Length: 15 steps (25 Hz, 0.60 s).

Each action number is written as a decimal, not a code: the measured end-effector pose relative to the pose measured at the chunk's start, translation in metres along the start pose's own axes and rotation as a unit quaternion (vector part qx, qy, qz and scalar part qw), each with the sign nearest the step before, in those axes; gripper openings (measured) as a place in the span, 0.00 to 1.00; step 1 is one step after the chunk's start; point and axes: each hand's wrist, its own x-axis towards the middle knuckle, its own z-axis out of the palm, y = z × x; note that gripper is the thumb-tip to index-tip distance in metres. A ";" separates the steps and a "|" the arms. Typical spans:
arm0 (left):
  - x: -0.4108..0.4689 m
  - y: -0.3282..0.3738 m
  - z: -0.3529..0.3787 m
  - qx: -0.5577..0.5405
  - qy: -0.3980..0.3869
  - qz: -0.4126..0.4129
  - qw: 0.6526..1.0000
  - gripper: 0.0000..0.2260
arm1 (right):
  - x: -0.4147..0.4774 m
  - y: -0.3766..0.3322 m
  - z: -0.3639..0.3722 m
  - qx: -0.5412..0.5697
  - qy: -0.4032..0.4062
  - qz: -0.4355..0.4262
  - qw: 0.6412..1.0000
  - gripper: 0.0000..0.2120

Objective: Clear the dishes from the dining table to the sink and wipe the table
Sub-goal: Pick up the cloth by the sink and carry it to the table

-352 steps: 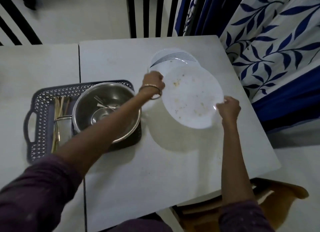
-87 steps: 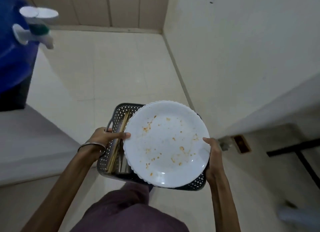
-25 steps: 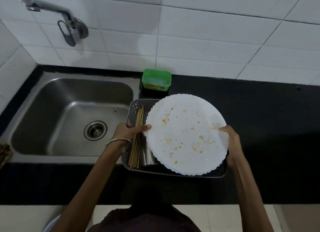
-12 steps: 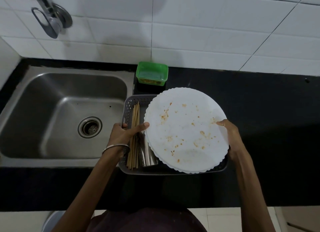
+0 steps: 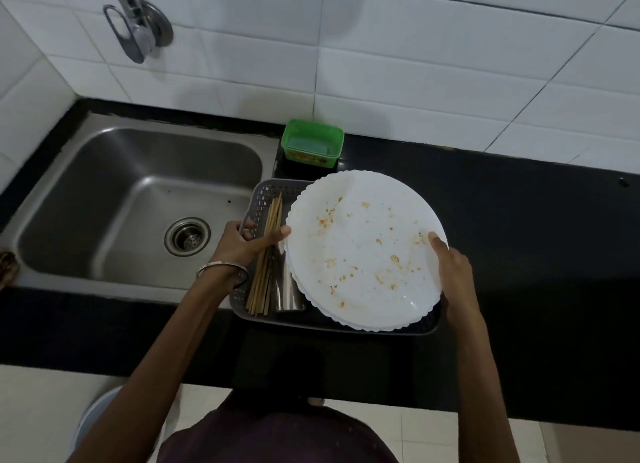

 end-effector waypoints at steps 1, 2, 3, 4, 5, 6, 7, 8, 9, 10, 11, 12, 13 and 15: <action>-0.001 -0.001 -0.002 0.004 0.011 0.018 1.000 0.32 | -0.006 -0.003 0.002 -0.093 0.061 -0.034 0.993 0.25; -0.003 -0.003 -0.006 0.019 0.038 0.031 0.999 0.31 | -0.015 -0.008 0.009 -0.177 0.146 -0.091 0.969 0.27; -0.005 -0.006 -0.012 0.036 0.083 0.040 0.995 0.31 | -0.029 -0.018 0.022 -0.214 0.225 -0.182 0.933 0.27; -0.007 -0.011 -0.022 0.041 0.136 0.052 0.989 0.30 | -0.047 -0.031 0.042 -0.203 0.262 -0.281 0.901 0.23; -0.007 -0.014 -0.033 0.028 0.179 0.071 0.981 0.26 | -0.062 -0.045 0.064 -0.164 0.251 -0.358 0.884 0.18; -0.010 -0.017 -0.048 0.003 0.214 0.091 0.973 0.21 | -0.078 -0.056 0.091 -0.115 0.193 -0.414 0.882 0.13; -0.015 -0.021 -0.064 -0.021 0.245 0.108 0.963 0.15 | -0.096 -0.063 0.116 -0.068 0.116 -0.447 0.884 0.09; -0.021 -0.026 -0.084 -0.036 0.278 0.125 0.952 0.11 | -0.116 -0.068 0.142 -0.027 0.035 -0.457 0.889 0.07; -0.028 -0.033 -0.109 -0.046 0.313 0.139 0.939 0.09 | -0.137 -0.072 0.166 0.006 -0.040 -0.456 0.889 0.05; -0.035 -0.042 -0.131 -0.052 0.341 0.147 0.927 0.08 | -0.153 -0.073 0.184 0.035 -0.095 -0.453 0.886 0.04; -0.043 -0.052 -0.154 -0.053 0.374 0.150 0.914 0.08 | -0.169 -0.072 0.203 0.059 -0.140 -0.453 0.879 0.04; -0.052 -0.063 -0.181 -0.047 0.409 0.149 0.899 0.08 | -0.185 -0.072 0.225 0.071 -0.185 -0.455 0.868 0.04; -0.058 -0.076 -0.202 -0.038 0.442 0.143 0.885 0.09 | -0.198 -0.070 0.246 0.075 -0.226 -0.453 0.859 0.05; -0.067 -0.100 -0.247 -0.030 0.516 0.113 0.849 0.11 | -0.219 -0.068 0.300 0.055 -0.293 -0.436 0.849 0.05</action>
